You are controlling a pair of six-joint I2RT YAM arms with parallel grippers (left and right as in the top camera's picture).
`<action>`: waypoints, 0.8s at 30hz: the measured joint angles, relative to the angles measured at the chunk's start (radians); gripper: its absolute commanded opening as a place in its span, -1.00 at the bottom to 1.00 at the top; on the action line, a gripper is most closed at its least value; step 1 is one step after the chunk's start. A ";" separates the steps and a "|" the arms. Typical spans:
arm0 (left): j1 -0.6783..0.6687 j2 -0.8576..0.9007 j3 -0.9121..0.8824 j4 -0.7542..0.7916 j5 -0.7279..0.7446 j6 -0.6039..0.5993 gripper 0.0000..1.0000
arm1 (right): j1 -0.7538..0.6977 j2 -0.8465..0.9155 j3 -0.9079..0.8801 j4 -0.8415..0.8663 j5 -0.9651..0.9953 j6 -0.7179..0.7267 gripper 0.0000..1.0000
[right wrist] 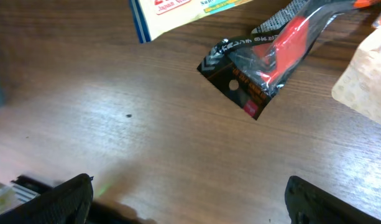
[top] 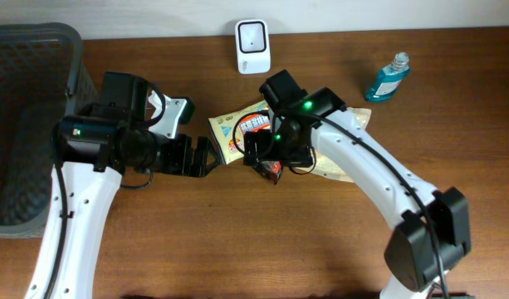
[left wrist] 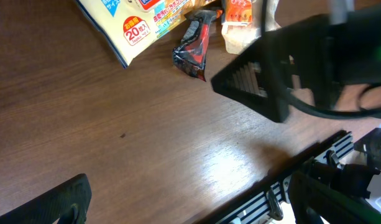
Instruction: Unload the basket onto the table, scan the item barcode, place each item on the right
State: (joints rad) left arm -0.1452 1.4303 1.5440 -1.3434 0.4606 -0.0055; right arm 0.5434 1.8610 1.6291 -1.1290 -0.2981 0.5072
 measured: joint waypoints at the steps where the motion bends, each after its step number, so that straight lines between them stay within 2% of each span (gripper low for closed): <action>1: 0.000 0.000 0.000 0.000 0.000 0.000 0.98 | 0.000 0.011 0.000 0.004 0.000 0.001 0.97; 24: 0.000 0.000 0.000 0.000 0.000 0.000 0.98 | 0.000 0.037 0.000 0.089 0.000 0.006 0.97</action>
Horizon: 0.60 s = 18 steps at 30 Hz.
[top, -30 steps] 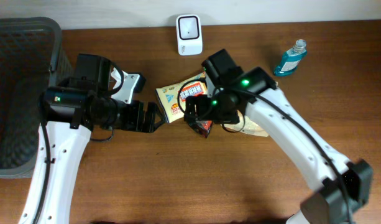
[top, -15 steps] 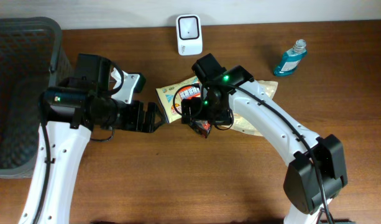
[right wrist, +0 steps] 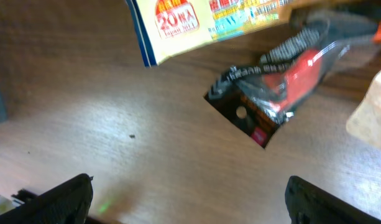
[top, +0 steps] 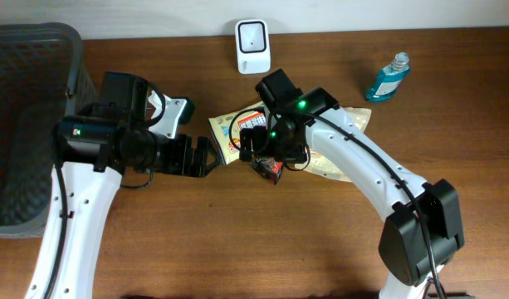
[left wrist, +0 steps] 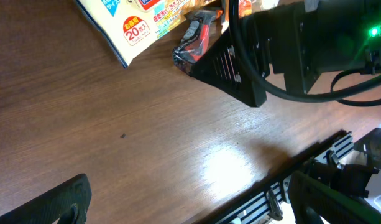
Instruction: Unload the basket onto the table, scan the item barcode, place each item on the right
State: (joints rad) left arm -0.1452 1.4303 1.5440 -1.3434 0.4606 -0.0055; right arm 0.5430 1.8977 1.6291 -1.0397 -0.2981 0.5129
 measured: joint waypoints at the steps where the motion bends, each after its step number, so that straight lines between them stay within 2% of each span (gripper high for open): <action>1: 0.000 0.000 0.000 0.000 0.000 0.000 0.99 | 0.000 0.000 0.000 0.018 0.000 0.000 0.97; 10: 0.000 0.000 0.000 0.000 0.000 0.000 0.98 | 0.000 0.000 -0.001 0.271 -0.094 0.003 0.98; 14: 0.000 0.000 0.000 0.000 0.000 0.000 0.98 | 0.000 0.000 -0.001 0.293 -0.098 0.004 0.97; 18: 0.000 0.000 0.000 0.000 0.000 0.000 0.98 | 0.000 0.000 -0.001 0.286 0.016 0.004 0.97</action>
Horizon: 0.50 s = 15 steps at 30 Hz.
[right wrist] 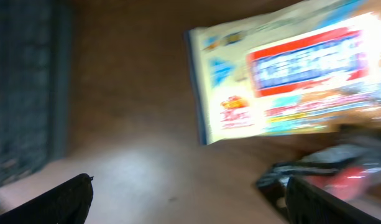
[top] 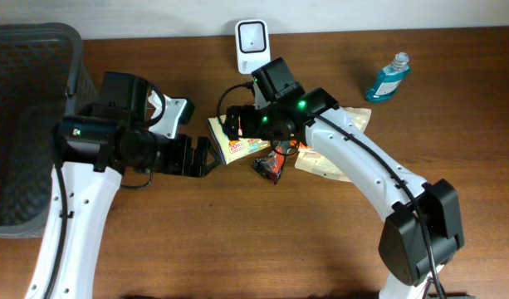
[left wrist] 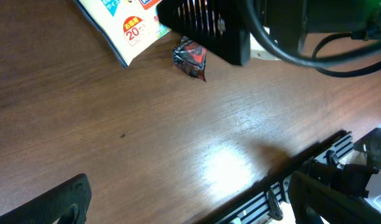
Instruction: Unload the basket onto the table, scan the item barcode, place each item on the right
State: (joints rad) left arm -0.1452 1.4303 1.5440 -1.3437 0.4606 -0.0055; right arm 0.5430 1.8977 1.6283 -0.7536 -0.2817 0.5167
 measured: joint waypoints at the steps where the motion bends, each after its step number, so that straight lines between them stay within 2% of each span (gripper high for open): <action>1: 0.000 0.000 0.000 0.000 0.000 0.000 0.98 | 0.000 0.000 0.000 0.000 0.039 0.000 0.97; 6: 0.000 0.000 0.000 0.000 0.000 0.000 0.98 | -0.011 0.000 0.000 -0.007 0.136 -0.001 0.97; 15: 0.000 0.000 0.000 0.000 0.000 0.000 0.98 | -0.035 0.000 0.000 -0.110 0.166 -0.001 0.97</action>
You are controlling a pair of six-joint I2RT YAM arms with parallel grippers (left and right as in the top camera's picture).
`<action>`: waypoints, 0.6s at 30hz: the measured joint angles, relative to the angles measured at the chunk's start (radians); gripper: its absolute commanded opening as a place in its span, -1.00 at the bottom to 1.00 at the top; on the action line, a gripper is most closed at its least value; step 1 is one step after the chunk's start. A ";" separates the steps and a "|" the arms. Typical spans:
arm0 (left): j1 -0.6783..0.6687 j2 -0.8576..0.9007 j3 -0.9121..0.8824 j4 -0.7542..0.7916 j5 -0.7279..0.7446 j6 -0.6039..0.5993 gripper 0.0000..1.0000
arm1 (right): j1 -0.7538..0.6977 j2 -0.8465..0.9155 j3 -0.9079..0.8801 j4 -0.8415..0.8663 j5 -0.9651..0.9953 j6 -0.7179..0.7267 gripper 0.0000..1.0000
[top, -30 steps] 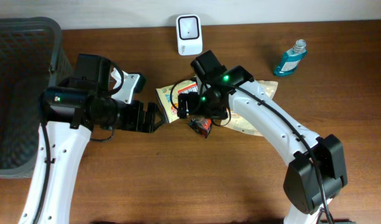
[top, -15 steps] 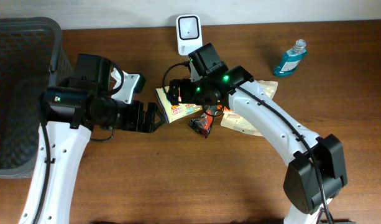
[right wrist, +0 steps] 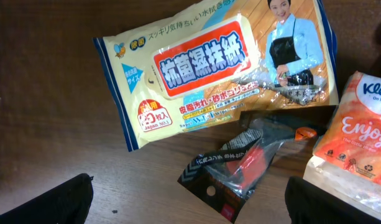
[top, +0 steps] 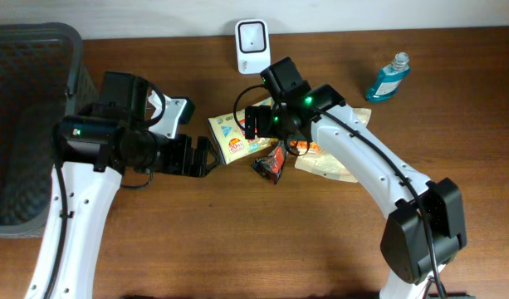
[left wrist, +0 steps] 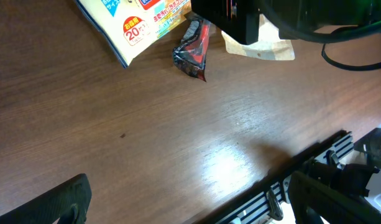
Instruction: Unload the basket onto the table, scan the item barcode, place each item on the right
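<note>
A yellow wet-wipes pack [right wrist: 221,68] lies flat on the table, also seen from overhead [top: 236,137]. Just in front of it lies a black-and-red packet [right wrist: 246,165], with an orange Kleenex pack [right wrist: 358,124] to its right on a beige bag. My right gripper [right wrist: 190,208] hangs open and empty above the wipes and the packet. My left gripper [top: 203,158] is open and empty just left of the wipes pack, with only the pack's corner [left wrist: 125,25] and the packet [left wrist: 193,46] in its view. The white scanner [top: 252,36] stands at the table's back edge.
A dark mesh basket [top: 30,124] fills the far left. A blue bottle [top: 388,78] lies at the back right. The beige bag [left wrist: 258,46] lies under the tissue pack, right of the packet.
My right gripper has shifted a little to the right, from over the left end of the wipes pack to over its middle, still open. The left arm has not moved.
My right gripper was first open close over the black-and-red packet. It was then nearer the wipes pack, then over the pack's left end, and now over the pack's middle. The left gripper stayed open beside the pack. Nothing has been picked up.
</note>
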State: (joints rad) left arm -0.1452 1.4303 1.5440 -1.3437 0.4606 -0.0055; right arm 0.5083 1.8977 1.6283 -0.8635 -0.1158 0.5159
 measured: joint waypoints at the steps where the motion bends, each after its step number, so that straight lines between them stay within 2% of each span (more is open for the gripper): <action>1: 0.000 0.000 0.000 0.000 0.000 0.000 0.98 | 0.000 0.000 0.000 -0.003 0.000 0.001 0.97; 10: 0.000 0.000 0.000 0.000 0.000 0.000 0.98 | -0.051 0.000 0.000 0.006 -0.001 -0.017 0.97; 18: 0.000 0.000 0.000 0.000 0.000 0.000 0.98 | -0.181 0.000 -0.001 0.233 -0.013 -0.169 0.96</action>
State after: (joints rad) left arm -0.1452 1.4303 1.5440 -1.3441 0.4606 -0.0055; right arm 0.3271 1.8977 1.6276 -0.6308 -0.1284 0.3470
